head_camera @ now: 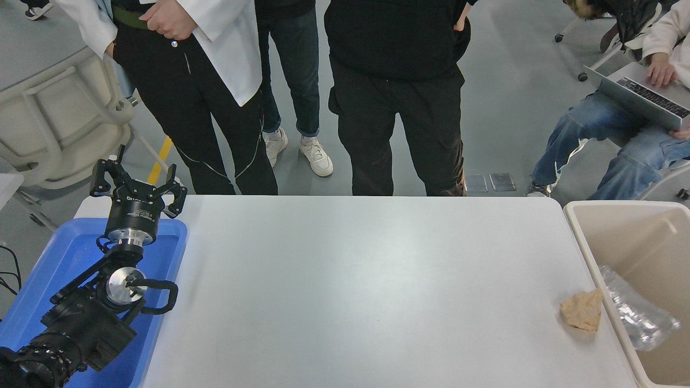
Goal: Pick up foil plate and place in dustbin
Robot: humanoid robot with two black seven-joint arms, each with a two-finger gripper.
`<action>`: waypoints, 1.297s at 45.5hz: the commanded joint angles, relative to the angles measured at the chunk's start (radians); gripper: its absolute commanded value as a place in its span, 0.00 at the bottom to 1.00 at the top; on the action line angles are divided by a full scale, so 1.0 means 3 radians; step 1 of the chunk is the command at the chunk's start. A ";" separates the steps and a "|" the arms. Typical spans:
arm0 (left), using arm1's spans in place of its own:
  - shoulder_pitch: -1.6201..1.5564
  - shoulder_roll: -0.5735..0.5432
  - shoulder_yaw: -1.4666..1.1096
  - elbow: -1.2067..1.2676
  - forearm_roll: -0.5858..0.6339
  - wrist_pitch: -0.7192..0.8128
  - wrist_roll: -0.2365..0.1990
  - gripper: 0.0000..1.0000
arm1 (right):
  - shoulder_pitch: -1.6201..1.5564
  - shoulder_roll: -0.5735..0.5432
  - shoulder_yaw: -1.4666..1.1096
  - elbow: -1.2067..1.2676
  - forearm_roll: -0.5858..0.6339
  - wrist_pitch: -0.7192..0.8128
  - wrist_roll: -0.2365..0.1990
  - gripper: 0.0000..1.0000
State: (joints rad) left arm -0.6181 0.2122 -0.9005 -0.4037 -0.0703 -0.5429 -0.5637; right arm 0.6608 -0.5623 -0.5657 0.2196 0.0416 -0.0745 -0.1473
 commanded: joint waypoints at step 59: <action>0.0005 0.0004 -0.0005 -0.0004 -0.0001 0.0000 0.0002 0.99 | 0.5610 0.0816 -0.2558 0.3614 0.0005 0.2866 0.0000 1.00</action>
State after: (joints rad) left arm -0.6182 0.2132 -0.9020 -0.4042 -0.0705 -0.5433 -0.5628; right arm 2.1967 -0.4820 -1.3179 1.2747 0.0415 0.6534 -0.1473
